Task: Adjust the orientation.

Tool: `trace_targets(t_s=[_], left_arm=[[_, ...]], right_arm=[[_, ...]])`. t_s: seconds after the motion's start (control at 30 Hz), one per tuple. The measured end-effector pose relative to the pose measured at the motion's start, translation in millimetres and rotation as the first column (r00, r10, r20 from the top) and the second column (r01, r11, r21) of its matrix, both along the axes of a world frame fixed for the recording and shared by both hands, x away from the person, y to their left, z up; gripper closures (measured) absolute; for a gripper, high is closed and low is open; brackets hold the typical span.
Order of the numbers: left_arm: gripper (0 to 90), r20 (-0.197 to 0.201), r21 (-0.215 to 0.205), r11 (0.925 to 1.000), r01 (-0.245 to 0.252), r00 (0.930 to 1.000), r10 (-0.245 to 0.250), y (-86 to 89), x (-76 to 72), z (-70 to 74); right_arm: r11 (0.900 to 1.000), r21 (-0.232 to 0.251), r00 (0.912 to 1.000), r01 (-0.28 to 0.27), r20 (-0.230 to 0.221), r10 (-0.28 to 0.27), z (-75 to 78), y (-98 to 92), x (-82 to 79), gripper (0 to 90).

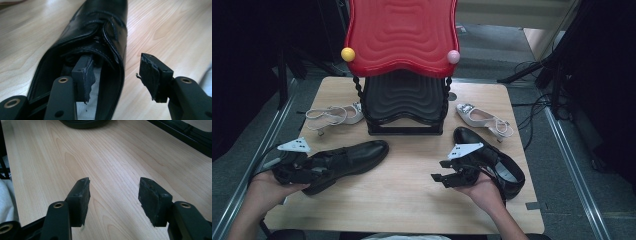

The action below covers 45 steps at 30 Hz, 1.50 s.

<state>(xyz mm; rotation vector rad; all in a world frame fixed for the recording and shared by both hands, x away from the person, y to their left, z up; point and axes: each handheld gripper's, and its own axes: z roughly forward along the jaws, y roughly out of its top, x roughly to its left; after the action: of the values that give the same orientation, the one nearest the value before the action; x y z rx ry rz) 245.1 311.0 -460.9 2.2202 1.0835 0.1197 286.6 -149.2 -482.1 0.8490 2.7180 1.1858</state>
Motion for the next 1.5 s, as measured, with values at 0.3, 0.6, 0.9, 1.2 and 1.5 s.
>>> trace_targets(t_s=[0.3, 0.6, 0.9, 1.2, 1.5], left_arm=[[55.8, -0.006, 0.022, 0.9997, 0.008, 1.0, -0.008, -21.2, 14.5, -19.2], [77.7, -0.098, -0.076, 0.9971, -0.005, 0.9952, -0.003, -17.3, 23.5, -18.5], [80.4, -0.119, -0.137, 0.9903, -0.021, 0.9929, 0.004, -24.2, 23.4, -7.1], [79.8, -0.068, -0.137, 0.9863, 0.092, 0.9924, -0.102, -69.3, 23.6, 8.5], [79.7, -0.058, -0.14, 0.9764, 0.164, 0.9831, -0.173, -118.3, 38.9, 14.4]], right_arm=[[1.0, -0.015, 1.0, -0.002, -0.003, 0.002, -2.0, 2.8, 0.1, 43.8], [1.0, -0.02, 0.9998, -0.012, -0.013, 0.012, -4.0, 4.0, 0.4, 45.6], [1.0, -0.004, 0.9999, 0.011, -0.001, -0.011, -2.1, -0.5, 2.0, 44.9], [1.0, 0.002, 0.9995, 0.031, 0.008, -0.031, -0.8, -3.2, 2.7, 44.1], [0.999, 0.023, 0.9988, 0.046, 0.017, -0.046, 2.2, -7.6, 3.0, 44.0]])
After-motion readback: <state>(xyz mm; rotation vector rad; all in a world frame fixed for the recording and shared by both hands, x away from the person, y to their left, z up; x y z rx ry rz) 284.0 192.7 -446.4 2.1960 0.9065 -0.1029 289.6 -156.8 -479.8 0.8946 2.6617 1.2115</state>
